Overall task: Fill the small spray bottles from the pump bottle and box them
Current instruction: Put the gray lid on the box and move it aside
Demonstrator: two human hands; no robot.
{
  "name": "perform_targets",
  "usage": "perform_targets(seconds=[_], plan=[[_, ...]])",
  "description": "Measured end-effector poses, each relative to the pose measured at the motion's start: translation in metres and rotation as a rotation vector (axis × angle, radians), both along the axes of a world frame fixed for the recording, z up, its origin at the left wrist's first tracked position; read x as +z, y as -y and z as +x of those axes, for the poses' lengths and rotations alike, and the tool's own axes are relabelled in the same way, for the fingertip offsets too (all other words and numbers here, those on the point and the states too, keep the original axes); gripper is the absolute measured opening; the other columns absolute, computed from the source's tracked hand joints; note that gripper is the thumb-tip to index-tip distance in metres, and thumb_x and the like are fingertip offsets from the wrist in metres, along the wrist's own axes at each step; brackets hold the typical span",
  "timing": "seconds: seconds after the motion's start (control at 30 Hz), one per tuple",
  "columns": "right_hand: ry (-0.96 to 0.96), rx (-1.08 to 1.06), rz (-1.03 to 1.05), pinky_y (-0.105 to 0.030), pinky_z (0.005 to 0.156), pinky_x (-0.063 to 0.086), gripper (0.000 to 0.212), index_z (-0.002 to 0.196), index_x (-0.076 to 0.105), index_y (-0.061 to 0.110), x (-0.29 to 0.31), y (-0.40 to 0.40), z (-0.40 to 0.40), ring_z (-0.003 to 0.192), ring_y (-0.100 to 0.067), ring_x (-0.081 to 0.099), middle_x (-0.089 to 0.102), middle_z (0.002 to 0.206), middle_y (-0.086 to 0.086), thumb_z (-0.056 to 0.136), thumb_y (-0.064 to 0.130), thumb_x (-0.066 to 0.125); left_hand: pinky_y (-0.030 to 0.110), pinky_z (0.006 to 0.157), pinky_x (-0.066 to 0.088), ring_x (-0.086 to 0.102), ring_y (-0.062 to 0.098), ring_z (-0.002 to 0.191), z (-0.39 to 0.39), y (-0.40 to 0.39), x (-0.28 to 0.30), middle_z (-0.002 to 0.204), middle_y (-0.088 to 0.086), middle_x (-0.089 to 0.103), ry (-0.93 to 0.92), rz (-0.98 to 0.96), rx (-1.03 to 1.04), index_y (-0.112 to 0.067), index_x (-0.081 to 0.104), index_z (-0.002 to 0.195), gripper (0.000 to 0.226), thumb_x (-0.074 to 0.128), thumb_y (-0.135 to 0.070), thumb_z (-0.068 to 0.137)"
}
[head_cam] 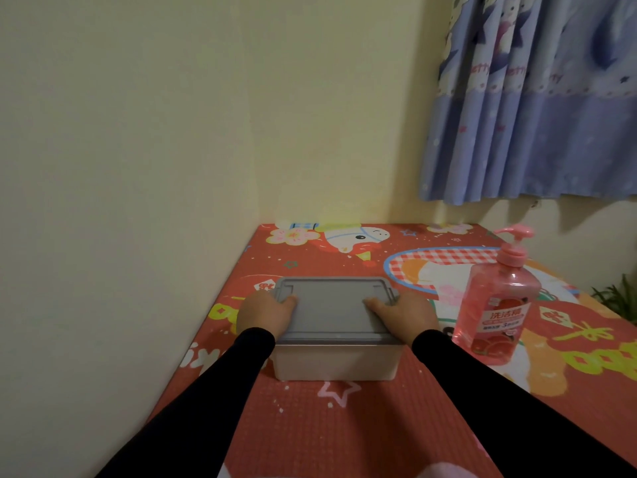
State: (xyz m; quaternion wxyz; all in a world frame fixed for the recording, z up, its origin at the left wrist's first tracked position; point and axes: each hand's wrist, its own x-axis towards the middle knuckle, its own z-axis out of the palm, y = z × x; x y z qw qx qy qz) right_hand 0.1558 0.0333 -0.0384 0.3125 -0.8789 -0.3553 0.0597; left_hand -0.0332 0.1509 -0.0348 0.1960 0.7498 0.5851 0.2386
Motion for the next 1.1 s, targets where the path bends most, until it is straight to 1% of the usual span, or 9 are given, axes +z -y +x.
perform_targets(seconds=[0.1,0.23,0.33,0.53,0.67,0.77,0.87,0.97,1.1], plan=[[0.016,0.013,-0.028,-0.029,0.054,0.032,0.045,0.069,0.053,0.013,0.003,-0.002,-0.004,0.07,-0.022,0.052,0.054,0.071,-0.003,0.086,0.055,0.058,0.031,0.071,0.036,0.06,0.035,0.104,0.001,0.001,0.001,0.115,0.02,0.064,-0.057,0.021,-0.023,0.004,0.059,0.115,0.054,0.049,-0.046,0.096],[0.016,-0.006,-0.042,-0.027,0.063,0.037,0.047,0.092,0.064,0.006,0.003,-0.006,-0.006,0.075,-0.024,0.054,0.065,0.089,-0.01,0.086,0.052,0.058,0.031,0.07,0.035,0.06,0.034,0.102,0.004,0.002,0.002,0.109,0.019,0.065,-0.156,0.062,-0.063,0.004,0.063,0.108,0.05,0.043,-0.041,0.099],[0.023,-0.014,-0.056,-0.029,0.068,0.039,0.047,0.099,0.065,0.002,0.004,-0.009,-0.008,0.086,-0.028,0.06,0.068,0.1,-0.014,0.089,0.048,0.057,0.031,0.072,0.038,0.059,0.033,0.095,0.006,0.005,0.005,0.096,0.016,0.061,-0.231,0.085,-0.113,0.001,0.065,0.099,0.043,0.04,-0.034,0.102],[0.032,0.01,-0.082,-0.033,0.076,0.048,0.045,0.099,0.064,0.0,0.006,-0.01,-0.012,0.092,-0.03,0.064,0.068,0.101,-0.016,0.092,0.044,0.054,0.032,0.08,0.042,0.06,0.032,0.105,0.006,0.009,0.011,0.112,0.019,0.065,-0.283,0.113,-0.172,0.004,0.064,0.109,0.043,0.036,-0.028,0.104],[-0.027,0.038,-0.027,-0.031,0.079,0.045,0.052,0.113,0.062,0.003,0.0,-0.004,-0.006,0.099,-0.03,0.062,0.067,0.112,-0.015,0.093,0.05,0.047,0.032,0.072,0.038,0.055,0.032,0.086,-0.004,0.004,0.008,0.09,0.015,0.059,-0.082,0.028,-0.14,-0.003,0.06,0.093,0.041,0.04,-0.038,0.101],[-0.244,0.109,0.129,-0.04,0.101,0.043,0.078,0.131,0.054,0.015,-0.007,0.009,0.002,0.115,-0.025,0.056,0.06,0.129,-0.006,0.083,0.074,0.037,0.037,0.067,0.041,0.056,0.027,0.079,-0.021,-0.007,-0.01,0.075,0.003,0.059,0.337,-0.167,-0.231,-0.01,0.056,0.075,0.053,0.042,-0.058,0.094],[-0.464,0.296,0.302,-0.04,0.102,0.044,0.082,0.135,0.05,0.028,-0.015,0.033,0.001,0.114,-0.012,0.057,0.058,0.128,0.009,0.075,0.083,0.041,0.035,0.086,0.053,0.069,0.015,0.1,-0.04,-0.002,-0.027,0.107,-0.005,0.073,0.722,-0.453,-0.444,-0.023,0.066,0.113,0.059,0.056,-0.07,0.079],[-0.537,0.452,0.325,-0.03,0.094,0.048,0.067,0.135,0.042,0.037,-0.026,0.05,-0.002,0.11,-0.002,0.059,0.059,0.128,0.014,0.076,0.063,0.059,0.023,0.075,0.055,0.069,0.01,0.099,-0.048,0.005,-0.038,0.111,-0.006,0.071,0.759,-0.471,-0.502,-0.028,0.054,0.126,0.068,0.077,-0.056,0.068],[-0.461,0.461,0.26,-0.011,0.082,0.049,0.081,0.132,0.035,0.042,-0.05,0.057,-0.002,0.109,0.002,0.059,0.059,0.121,0.024,0.067,0.041,0.083,0.018,0.078,0.054,0.065,-0.003,0.098,-0.05,0.016,-0.053,0.115,-0.01,0.067,0.709,-0.413,-0.516,-0.028,0.048,0.126,0.073,0.088,-0.018,0.065]])
